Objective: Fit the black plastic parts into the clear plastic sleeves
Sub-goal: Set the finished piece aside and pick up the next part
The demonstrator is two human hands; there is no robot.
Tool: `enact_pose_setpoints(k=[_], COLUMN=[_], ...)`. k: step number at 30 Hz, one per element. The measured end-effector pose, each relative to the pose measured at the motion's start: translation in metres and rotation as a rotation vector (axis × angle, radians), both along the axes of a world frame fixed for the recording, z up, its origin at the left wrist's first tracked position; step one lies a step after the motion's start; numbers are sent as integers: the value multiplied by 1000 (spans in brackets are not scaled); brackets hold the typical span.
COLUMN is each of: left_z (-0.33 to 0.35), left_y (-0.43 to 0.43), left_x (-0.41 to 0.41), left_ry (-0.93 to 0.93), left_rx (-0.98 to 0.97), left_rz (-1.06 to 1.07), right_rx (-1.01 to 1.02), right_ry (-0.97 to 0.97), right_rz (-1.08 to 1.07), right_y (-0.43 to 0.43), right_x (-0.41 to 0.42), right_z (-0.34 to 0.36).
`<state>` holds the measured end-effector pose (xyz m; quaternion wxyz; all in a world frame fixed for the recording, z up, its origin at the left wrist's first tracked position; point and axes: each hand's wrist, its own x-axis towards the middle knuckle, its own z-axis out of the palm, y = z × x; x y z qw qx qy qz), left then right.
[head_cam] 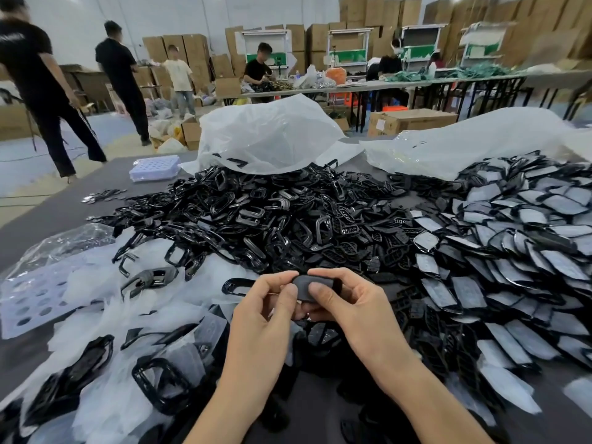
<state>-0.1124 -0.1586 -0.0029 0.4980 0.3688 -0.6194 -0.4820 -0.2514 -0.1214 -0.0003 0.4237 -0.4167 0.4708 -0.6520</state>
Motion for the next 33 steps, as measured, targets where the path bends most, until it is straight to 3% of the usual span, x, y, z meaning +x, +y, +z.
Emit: enact_pose_setpoints(k=[11, 16, 28, 33], left_z=[4, 1, 3, -1], left_y=[3, 3, 6, 2], left_x=[-1, -4, -5, -3], left_ry=[32, -77, -90, -190], left_rx=[68, 19, 8, -45], left_rz=[-85, -19, -43, 8], right_rx=[22, 29, 15, 20], right_ry=[91, 124, 188, 90], right_rz=[-15, 33, -7, -19], right_y=[0, 2, 2, 0], right_x=[-6, -5, -1, -2], right_z=[0, -3, -2, -4])
